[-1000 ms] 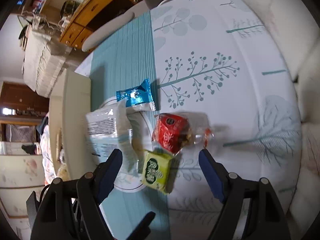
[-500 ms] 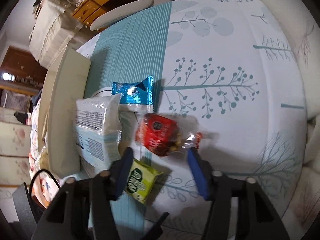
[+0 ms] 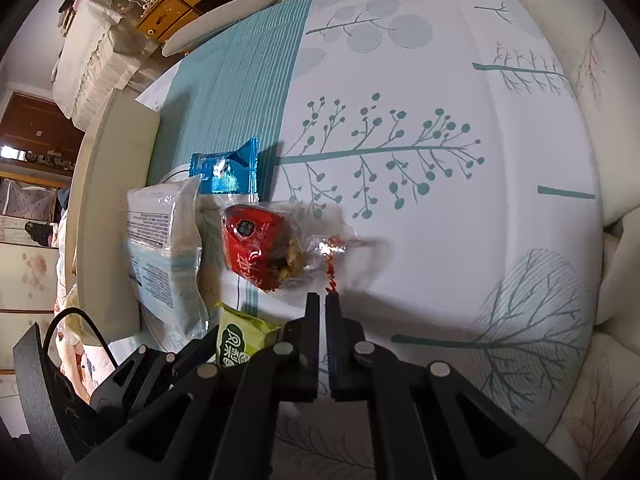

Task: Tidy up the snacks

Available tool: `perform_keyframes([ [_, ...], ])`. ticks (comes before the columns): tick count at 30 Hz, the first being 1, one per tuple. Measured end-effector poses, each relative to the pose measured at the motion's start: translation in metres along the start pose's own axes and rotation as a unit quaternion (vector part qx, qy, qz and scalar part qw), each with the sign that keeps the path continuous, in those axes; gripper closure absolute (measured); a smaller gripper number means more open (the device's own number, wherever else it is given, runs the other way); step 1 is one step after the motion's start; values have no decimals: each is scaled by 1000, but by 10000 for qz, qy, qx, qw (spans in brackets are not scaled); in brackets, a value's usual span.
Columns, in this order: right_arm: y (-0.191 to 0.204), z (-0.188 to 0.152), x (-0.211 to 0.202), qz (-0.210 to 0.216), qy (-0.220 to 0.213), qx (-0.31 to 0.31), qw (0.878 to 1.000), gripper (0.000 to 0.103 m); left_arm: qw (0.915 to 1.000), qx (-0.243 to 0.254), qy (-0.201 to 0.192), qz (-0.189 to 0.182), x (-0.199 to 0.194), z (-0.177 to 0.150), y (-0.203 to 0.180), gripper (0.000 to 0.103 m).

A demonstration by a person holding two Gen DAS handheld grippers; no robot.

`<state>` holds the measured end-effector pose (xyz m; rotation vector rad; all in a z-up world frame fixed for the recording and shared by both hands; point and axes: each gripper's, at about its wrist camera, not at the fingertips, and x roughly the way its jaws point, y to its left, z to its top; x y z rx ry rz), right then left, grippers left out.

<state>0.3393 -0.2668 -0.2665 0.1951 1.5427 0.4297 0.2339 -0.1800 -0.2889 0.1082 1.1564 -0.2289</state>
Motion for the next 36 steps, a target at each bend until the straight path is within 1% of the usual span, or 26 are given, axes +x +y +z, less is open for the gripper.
perform_keyframes([
  [2, 3, -1, 0, 2, -18, 23, 10000, 100, 10000, -13, -39, -2, -1, -1, 0, 67],
  [4, 5, -1, -2, -10, -39, 21, 10000, 100, 10000, -53, -62, -30, -1, -2, 2, 67],
  [10, 4, -2, -11, 57, -155, 32, 9999, 100, 9998, -86, -49, -176, -2, -6, 11, 68],
  [17, 3, -2, -15, 89, -242, 251, 9994, 99, 9990, -270, 11, -366, -8, -16, 25, 68],
  [19, 5, 0, -15, 101, -282, 293, 9991, 90, 9984, -352, -15, -438, -11, -19, 30, 68],
  [21, 7, 1, -13, 74, -293, 299, 9991, 68, 9978, -423, -56, -498, -16, -23, 35, 68],
  [24, 15, 2, -10, 30, -344, 287, 9990, 55, 9969, -522, -89, -589, -23, -27, 40, 68],
  [25, 18, 3, -9, 27, -373, 291, 9989, 54, 9967, -540, -98, -591, -25, -28, 41, 68],
  [29, 32, 8, -7, -59, -528, 265, 9982, 35, 9956, -602, -163, -693, -33, -33, 47, 68],
  [33, 44, 15, 1, -423, -599, 143, 9972, 29, 9943, -707, -226, -769, -43, -40, 60, 68],
  [36, 51, 19, 8, -647, -599, 105, 9960, 29, 9937, -786, -222, -762, -48, -44, 69, 68],
])
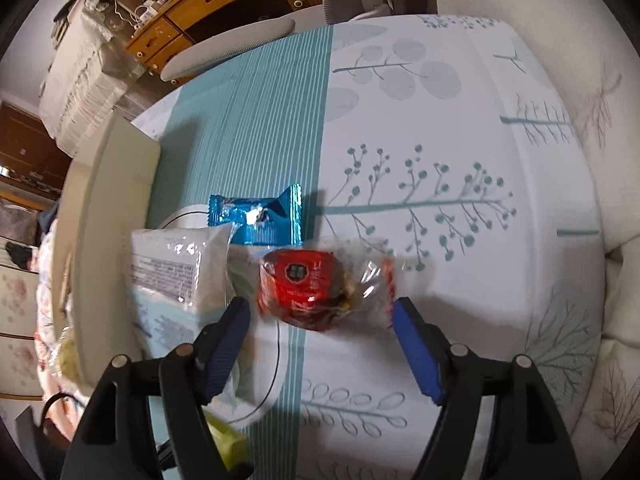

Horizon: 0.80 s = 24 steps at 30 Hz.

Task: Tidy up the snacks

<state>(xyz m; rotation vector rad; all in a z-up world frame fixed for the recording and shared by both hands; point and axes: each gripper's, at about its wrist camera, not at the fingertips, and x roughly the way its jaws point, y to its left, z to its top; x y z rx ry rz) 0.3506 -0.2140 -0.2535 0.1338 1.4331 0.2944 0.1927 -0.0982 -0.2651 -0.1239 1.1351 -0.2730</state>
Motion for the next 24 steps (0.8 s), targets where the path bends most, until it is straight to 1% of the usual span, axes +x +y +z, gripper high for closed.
perform_keyframes([
  [2, 4, 3, 5, -221, 54, 45, 9997, 29, 10000, -40, -7, 27, -4, -2, 6, 68],
  [5, 10, 5, 6, -324, -80, 80, 9994, 29, 9999, -87, -24, 60, -10, -5, 13, 68],
  [9, 14, 5, 7, -337, -119, 20, 9994, 48, 9999, -114, -112, 60, -23, -9, 20, 68],
  [10, 16, 5, 6, -320, -125, -23, 9994, 50, 9998, -109, -137, 59, -26, -9, 22, 68],
  [11, 18, 4, 5, -311, -117, -61, 9994, 54, 9998, -112, -165, 59, -30, -8, 23, 68],
  [16, 23, -3, 1, -366, -73, -219, 9991, 63, 9995, -93, -290, 38, -50, -6, 31, 68],
  [18, 26, -7, -1, -394, -42, -277, 9988, 64, 9993, -69, -364, 36, -60, -4, 33, 68],
  [24, 26, -20, -7, -331, 60, -138, 9993, 65, 9978, 18, -655, 47, -99, 4, 46, 68],
])
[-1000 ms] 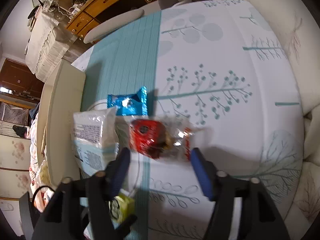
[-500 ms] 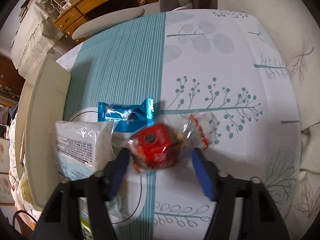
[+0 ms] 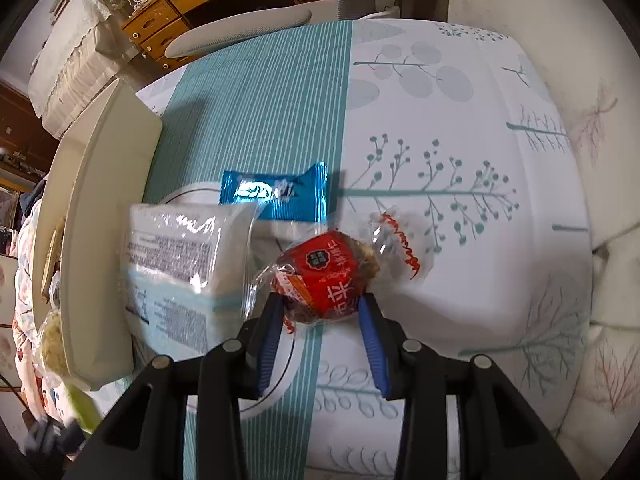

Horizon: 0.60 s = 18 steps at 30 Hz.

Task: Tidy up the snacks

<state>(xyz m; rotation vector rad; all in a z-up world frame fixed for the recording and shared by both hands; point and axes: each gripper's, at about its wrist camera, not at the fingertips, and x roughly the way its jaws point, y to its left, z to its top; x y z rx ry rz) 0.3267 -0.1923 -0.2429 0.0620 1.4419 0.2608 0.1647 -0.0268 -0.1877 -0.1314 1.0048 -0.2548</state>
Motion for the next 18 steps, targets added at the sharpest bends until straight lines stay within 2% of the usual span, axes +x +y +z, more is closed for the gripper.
perform_keyframes([
  [1, 0, -3, -2, 34, 18, 40, 10000, 65, 10000, 15, -30, 8, -3, 2, 2, 68],
  [3, 3, -9, -9, 185, 28, 102, 9998, 100, 9999, 29, -121, 45, -15, 6, 8, 68],
  [4, 5, -12, -13, 258, 1, 152, 9996, 103, 9999, 19, -152, 51, -20, 7, 12, 68],
  [13, 46, -35, -29, 361, -192, 177, 9990, 103, 9991, -108, -407, -59, -61, 18, 56, 68],
  [18, 69, -43, -33, 436, -391, 333, 9977, 103, 9982, -302, -520, -54, -83, 30, 98, 68],
])
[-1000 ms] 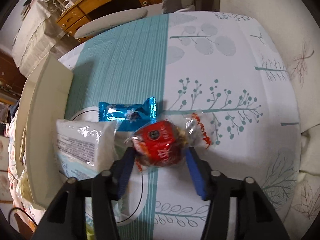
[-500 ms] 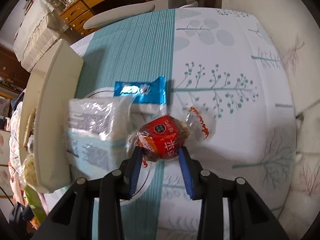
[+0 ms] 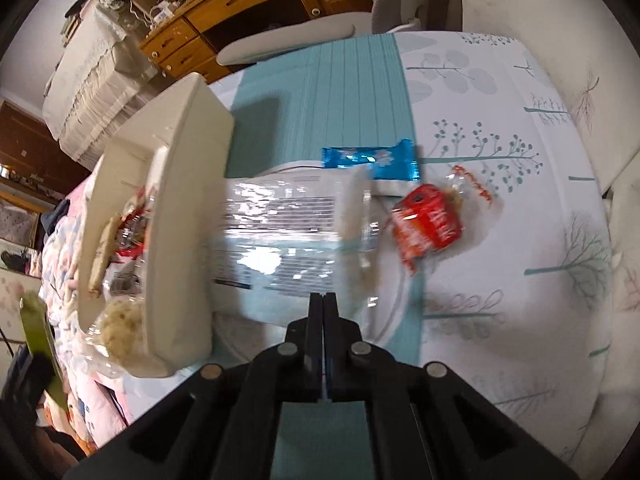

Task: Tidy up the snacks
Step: 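Lower the green pouch into the white tray and open the left tool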

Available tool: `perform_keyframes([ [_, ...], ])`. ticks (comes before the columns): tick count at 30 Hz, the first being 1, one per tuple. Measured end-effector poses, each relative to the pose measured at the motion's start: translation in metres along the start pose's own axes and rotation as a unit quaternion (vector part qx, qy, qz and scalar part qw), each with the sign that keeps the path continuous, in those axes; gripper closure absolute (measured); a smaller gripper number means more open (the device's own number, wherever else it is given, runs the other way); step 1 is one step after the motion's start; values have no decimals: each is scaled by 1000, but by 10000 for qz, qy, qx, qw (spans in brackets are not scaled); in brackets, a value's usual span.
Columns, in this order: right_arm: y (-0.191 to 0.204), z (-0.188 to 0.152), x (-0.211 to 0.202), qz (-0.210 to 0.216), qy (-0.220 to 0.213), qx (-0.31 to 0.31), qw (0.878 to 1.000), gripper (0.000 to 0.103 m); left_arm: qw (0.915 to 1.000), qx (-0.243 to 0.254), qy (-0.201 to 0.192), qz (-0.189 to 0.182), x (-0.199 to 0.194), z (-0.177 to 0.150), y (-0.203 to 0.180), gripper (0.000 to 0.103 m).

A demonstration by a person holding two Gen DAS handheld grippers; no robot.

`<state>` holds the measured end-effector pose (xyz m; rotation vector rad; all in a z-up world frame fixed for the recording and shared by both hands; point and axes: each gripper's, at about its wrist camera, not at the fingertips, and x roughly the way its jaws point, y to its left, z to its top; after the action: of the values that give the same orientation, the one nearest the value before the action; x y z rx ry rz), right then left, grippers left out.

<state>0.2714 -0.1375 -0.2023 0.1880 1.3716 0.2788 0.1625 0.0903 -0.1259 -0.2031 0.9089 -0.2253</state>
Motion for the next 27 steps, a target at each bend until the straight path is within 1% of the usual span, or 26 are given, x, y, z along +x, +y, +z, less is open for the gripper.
perform_keyframes([
  [3, 12, -6, -6, 123, -167, 137, 9997, 103, 9999, -135, -22, 53, -7, 10, 30, 68],
  [8, 33, -13, -15, 209, -507, 347, 9979, 103, 9994, -304, 130, 118, 1, 26, 79, 68],
  [10, 40, -16, -17, 233, -633, 434, 9968, 103, 9991, -320, 226, 176, 7, 31, 96, 68],
  [13, 46, -19, -20, 150, -815, 516, 9952, 103, 9979, -302, 505, 282, 24, 36, 117, 68],
  [15, 46, -21, -21, 114, -906, 680, 9935, 103, 9962, -327, 700, 389, 35, 36, 128, 65],
  [16, 46, -22, -22, 89, -942, 733, 9928, 103, 9954, -346, 809, 375, 41, 36, 133, 58],
  [17, 45, -24, -23, 68, -987, 797, 9919, 103, 9949, -362, 864, 362, 44, 36, 136, 49],
  [18, 43, -26, -23, 65, -1023, 855, 9911, 103, 9948, -371, 875, 353, 45, 36, 138, 45],
  [20, 39, -29, -24, 35, -1071, 989, 9893, 103, 9945, -315, 929, 363, 48, 35, 137, 34],
  [22, 33, -32, -24, 7, -1096, 1113, 9877, 103, 9936, -246, 1036, 365, 51, 36, 133, 31],
  [24, 25, -35, -26, -5, -1125, 1273, 9855, 103, 9931, -115, 1129, 289, 54, 37, 125, 31],
  [27, 10, -38, -28, 43, -1091, 1549, 9819, 103, 9921, 252, 1209, 225, 55, 39, 104, 30],
])
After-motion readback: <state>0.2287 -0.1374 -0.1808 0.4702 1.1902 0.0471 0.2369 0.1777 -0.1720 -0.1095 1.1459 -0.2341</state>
